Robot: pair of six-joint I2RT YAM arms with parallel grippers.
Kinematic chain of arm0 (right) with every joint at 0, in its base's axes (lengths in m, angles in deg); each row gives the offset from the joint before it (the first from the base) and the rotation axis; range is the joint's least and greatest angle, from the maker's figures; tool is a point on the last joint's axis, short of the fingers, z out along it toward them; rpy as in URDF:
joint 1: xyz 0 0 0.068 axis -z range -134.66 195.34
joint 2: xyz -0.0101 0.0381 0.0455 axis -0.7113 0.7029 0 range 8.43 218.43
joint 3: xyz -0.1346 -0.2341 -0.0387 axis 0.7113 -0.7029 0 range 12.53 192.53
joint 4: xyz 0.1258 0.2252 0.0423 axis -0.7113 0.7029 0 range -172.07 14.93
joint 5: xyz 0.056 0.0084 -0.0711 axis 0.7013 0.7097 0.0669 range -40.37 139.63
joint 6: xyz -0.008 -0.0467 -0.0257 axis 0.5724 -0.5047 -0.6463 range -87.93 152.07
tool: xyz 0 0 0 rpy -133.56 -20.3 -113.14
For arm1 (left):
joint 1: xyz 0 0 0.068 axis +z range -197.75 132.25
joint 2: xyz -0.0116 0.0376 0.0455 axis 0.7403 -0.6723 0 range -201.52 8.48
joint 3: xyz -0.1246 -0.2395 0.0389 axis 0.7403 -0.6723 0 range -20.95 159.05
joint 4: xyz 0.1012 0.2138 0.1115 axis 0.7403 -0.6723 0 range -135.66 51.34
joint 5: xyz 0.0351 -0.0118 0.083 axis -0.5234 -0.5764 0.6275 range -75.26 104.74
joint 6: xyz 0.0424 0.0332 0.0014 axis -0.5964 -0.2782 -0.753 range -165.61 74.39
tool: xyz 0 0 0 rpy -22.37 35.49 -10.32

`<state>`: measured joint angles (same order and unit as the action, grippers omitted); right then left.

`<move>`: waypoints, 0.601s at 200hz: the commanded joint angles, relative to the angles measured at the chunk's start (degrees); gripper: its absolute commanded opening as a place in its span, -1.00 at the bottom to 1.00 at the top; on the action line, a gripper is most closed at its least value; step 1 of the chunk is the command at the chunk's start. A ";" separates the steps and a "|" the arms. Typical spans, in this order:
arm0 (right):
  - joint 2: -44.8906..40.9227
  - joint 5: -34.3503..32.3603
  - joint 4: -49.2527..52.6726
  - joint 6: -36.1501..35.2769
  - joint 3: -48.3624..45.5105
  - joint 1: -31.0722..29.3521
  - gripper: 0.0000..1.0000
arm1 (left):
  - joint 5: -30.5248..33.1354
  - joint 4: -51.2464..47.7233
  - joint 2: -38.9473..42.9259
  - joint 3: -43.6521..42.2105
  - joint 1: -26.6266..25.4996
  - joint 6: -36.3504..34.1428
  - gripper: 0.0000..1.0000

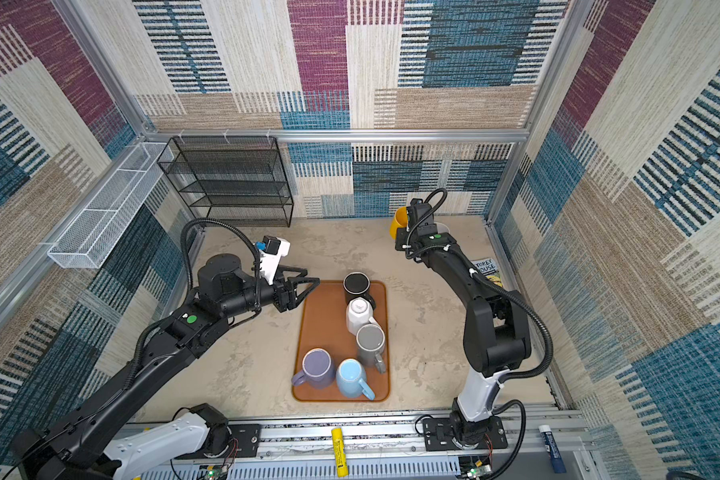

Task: Turn the mug right side up
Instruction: 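Lower the yellow mug upright beside the blue floral mug with the right gripper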

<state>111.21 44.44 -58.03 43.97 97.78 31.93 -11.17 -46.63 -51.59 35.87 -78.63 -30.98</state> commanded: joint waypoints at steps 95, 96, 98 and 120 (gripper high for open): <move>11.79 -3.37 0.49 -1.51 9.01 1.53 -1.00 | -0.62 -0.91 0.94 -0.37 0.04 -2.42 0.20; 11.90 -3.40 0.53 -1.52 9.03 1.54 -1.00 | -0.54 -0.91 0.98 -0.38 0.03 -2.42 0.20; 12.04 -3.48 0.57 -1.53 9.07 1.54 -1.00 | -0.48 -0.98 1.00 -0.41 0.07 -2.46 0.20; 13.31 -4.18 0.67 -1.93 9.45 1.90 -1.00 | -0.05 -1.32 1.61 -0.64 0.08 -2.72 0.20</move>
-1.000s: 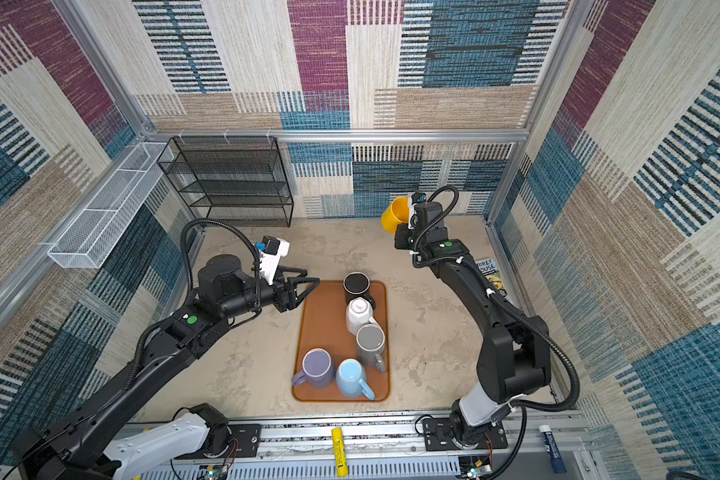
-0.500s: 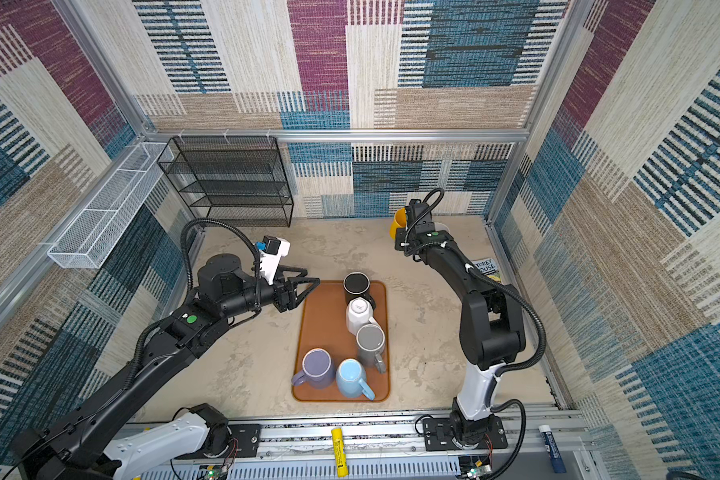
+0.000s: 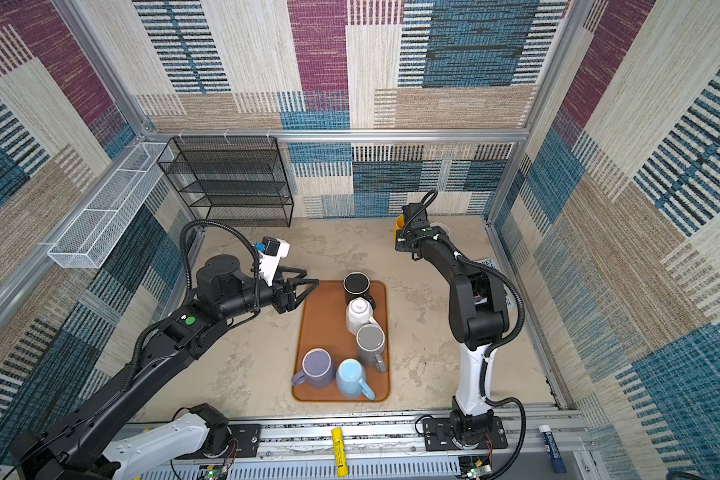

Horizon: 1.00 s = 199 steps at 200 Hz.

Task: Turn the mug right side up
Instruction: 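Lower the yellow mug upright beside the blue floral mug with the right gripper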

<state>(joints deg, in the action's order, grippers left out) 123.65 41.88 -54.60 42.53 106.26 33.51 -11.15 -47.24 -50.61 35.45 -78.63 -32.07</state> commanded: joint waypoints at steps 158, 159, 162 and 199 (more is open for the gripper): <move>4.21 -2.49 -3.01 -1.11 1.44 1.68 -1.00 | 0.07 -1.18 0.88 -0.33 0.04 -2.07 0.18; 4.22 -2.51 -3.02 -1.13 1.44 1.66 -1.00 | 0.06 -1.18 0.85 -0.37 0.03 -2.09 0.18; 4.29 -2.53 -2.97 -1.14 1.45 1.69 -1.00 | 0.05 -1.23 0.90 -0.33 0.05 -2.11 0.19; 5.11 -2.40 -2.85 -1.23 1.80 1.70 -1.00 | 0.18 -1.09 0.79 -0.42 0.07 -2.17 0.18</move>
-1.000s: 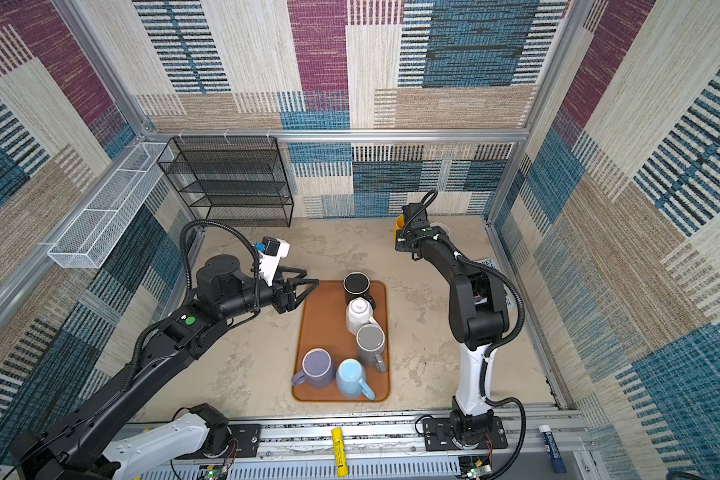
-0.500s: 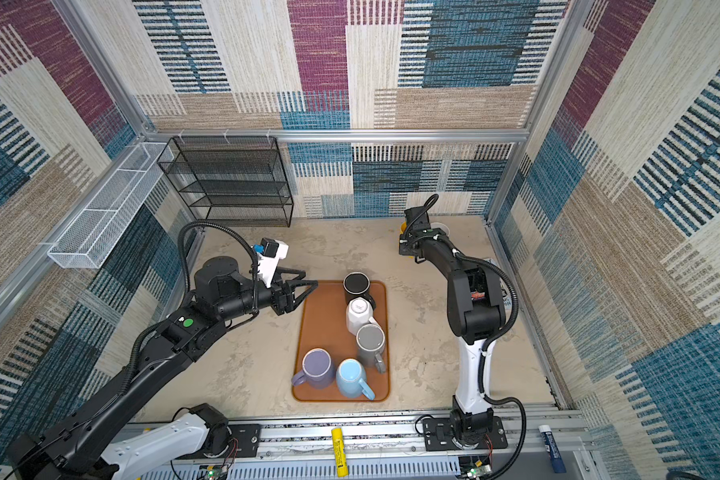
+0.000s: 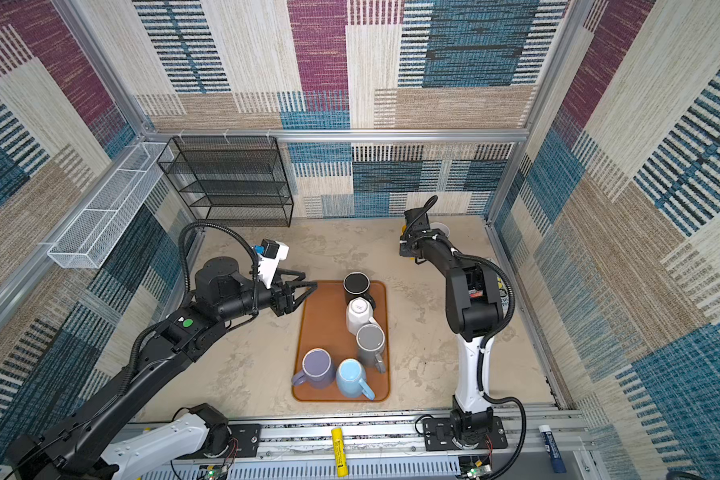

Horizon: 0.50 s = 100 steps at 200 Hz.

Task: Turn the mug right side up
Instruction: 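Lower the yellow mug upright beside the blue floral mug with the right gripper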

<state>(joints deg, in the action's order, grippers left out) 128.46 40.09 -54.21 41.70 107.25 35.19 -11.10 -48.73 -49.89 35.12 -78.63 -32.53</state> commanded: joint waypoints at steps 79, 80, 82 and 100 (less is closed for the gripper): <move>1.94 -1.42 -2.45 -0.25 1.70 -0.02 -1.00 | 0.01 0.23 -0.43 -0.04 0.07 -2.01 0.17; 1.95 -1.43 -2.45 -0.24 1.70 -0.03 -1.00 | 0.01 0.22 -0.52 -0.02 0.09 -2.01 0.17; 2.03 -1.49 -2.32 -0.27 1.76 -0.04 -1.00 | 0.01 0.22 -0.54 -0.05 0.11 -2.07 0.17; 2.66 -2.22 -1.32 -0.05 2.37 -0.02 -0.94 | -0.15 0.16 -0.91 0.25 0.11 -2.01 0.17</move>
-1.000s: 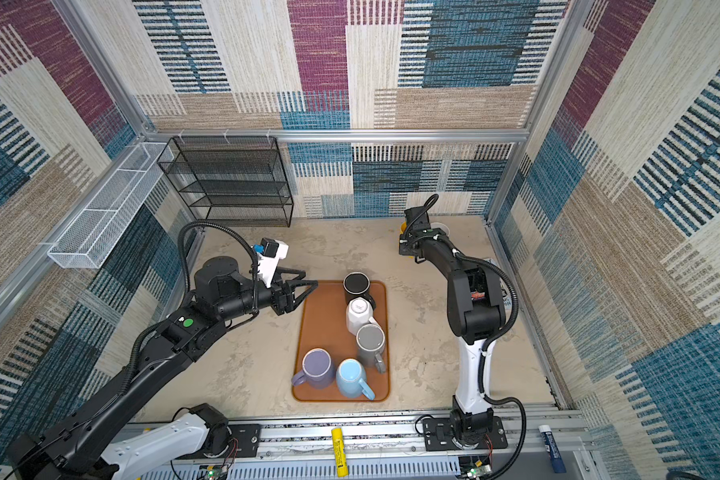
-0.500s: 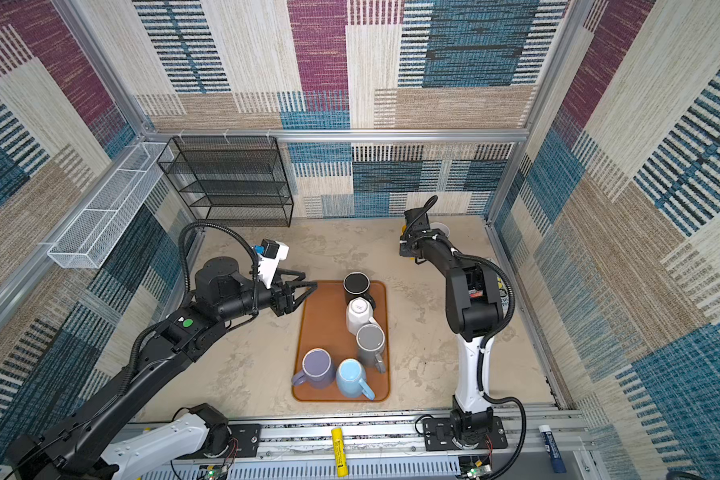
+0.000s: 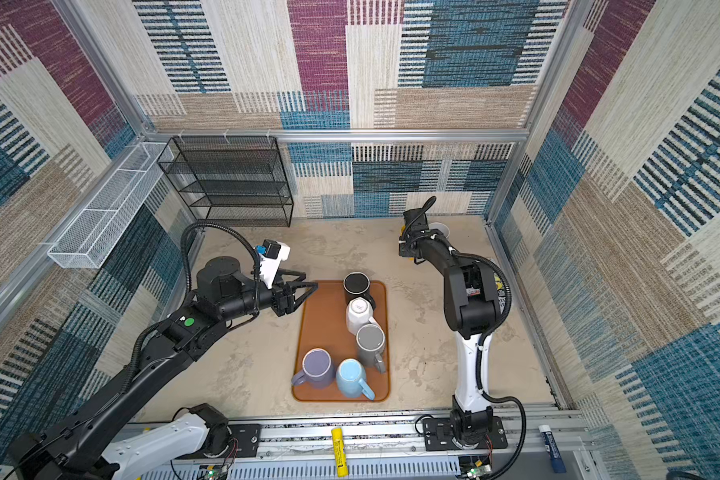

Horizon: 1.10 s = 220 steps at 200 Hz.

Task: Turn the mug right side up
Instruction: 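Lower the yellow mug upright beside the blue floral mug with the right gripper, then open the right gripper and lift it while the left gripper reaches over the purple mug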

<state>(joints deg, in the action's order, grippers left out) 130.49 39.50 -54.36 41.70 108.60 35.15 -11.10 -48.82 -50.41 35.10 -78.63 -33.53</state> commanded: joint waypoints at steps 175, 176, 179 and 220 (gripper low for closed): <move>-6.16 0.62 -2.11 0.43 -1.46 0.00 -0.14 | 0.44 -0.73 -1.64 0.37 0.04 -1.53 0.20; -6.32 0.63 -2.12 0.41 -1.53 -0.04 -0.14 | 0.44 -0.74 -1.65 0.37 0.03 -1.48 0.20; -6.73 0.71 -2.13 0.39 -1.70 0.00 -0.14 | 0.50 -0.82 -1.75 0.45 0.10 -1.57 0.20; -16.21 5.73 -6.36 -0.68 -9.50 -0.09 -0.15 | 1.54 -2.83 -2.23 0.77 0.10 -2.08 0.21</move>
<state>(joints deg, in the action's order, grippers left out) 119.32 40.81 -55.98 41.75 103.07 35.17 -10.93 -50.04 -52.38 35.28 -78.63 -33.78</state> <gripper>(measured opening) 0.427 0.600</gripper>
